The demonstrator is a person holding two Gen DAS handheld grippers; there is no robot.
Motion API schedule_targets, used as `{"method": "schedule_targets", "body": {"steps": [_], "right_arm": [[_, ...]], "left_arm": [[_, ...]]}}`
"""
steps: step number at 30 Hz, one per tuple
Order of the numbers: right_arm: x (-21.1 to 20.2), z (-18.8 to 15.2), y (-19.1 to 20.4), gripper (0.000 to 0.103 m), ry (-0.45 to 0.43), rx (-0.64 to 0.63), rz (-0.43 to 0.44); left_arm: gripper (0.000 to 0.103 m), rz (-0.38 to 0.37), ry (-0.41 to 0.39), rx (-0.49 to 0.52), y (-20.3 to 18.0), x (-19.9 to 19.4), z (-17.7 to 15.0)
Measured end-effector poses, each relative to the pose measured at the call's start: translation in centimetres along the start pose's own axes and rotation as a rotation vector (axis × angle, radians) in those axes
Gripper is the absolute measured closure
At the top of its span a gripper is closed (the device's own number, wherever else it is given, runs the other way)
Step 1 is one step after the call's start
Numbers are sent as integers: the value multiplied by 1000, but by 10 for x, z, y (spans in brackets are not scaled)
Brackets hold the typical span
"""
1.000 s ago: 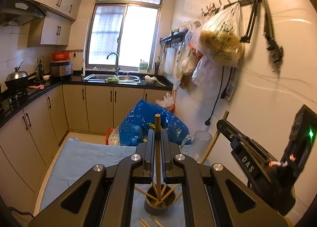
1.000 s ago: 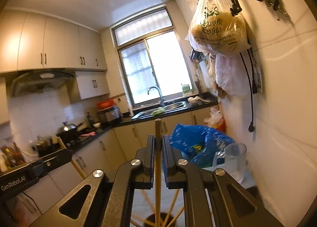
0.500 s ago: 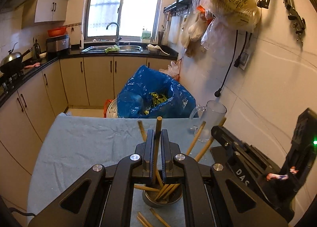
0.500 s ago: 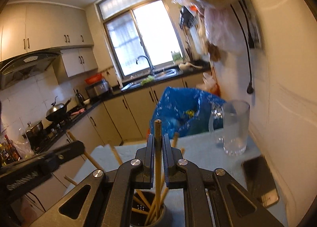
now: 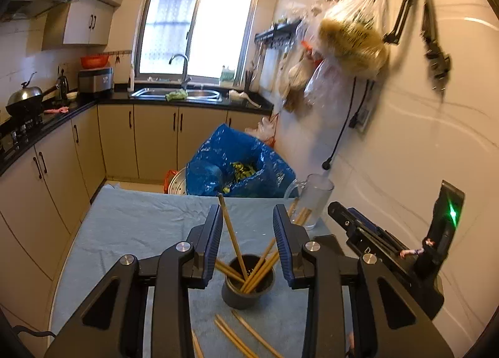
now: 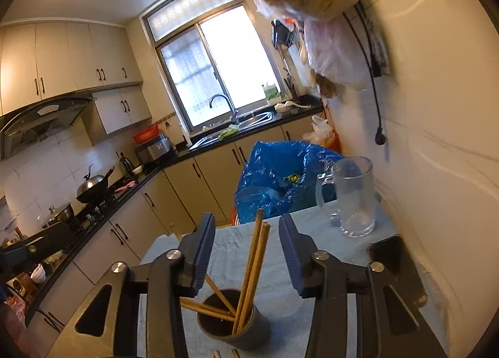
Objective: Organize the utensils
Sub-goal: 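Drop the chopsticks into the holder cup by opening both grippers, then grasp a chopstick with the left gripper while the right gripper grasps another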
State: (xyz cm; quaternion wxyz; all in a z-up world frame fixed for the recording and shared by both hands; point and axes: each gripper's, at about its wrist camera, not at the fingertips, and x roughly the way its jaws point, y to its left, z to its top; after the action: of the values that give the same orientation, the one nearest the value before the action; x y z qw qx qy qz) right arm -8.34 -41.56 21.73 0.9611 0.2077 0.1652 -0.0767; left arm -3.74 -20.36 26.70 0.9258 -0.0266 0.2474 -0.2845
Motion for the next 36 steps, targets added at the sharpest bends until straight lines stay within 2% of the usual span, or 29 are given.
{"method": "schedule_targets", "body": {"steps": [6,11,14,18,20,22,26,33,36], "right_arm": [[-41,-18,-3,45,14,-30,-16],[-47,-63,-11,41,146,-61,-20],[-37,-99,-20,41,266,-66,-9],[-14,-148,-27,41,457,-81,49],[-6,-163,-28,42,507,-97,60],[1,-175,-28,50,539,-121,62],[10,-186,-29,54,574,-144,70],[31,-189,-19,54,613,-198,68],[46,-190,-13,54,630,-225,63]], "left_arm": [[57,-19,-53,-4,12,-63,-30],[53,10,4,3,27,-72,-77],[53,35,109,-15,43,-52,-113],[55,71,294,-53,64,-6,-160],[57,85,362,-60,70,14,-178],[57,95,424,-61,73,35,-191],[57,124,491,-40,74,63,-206],[57,142,531,-9,66,94,-212],[63,146,542,-8,67,106,-212]]}}
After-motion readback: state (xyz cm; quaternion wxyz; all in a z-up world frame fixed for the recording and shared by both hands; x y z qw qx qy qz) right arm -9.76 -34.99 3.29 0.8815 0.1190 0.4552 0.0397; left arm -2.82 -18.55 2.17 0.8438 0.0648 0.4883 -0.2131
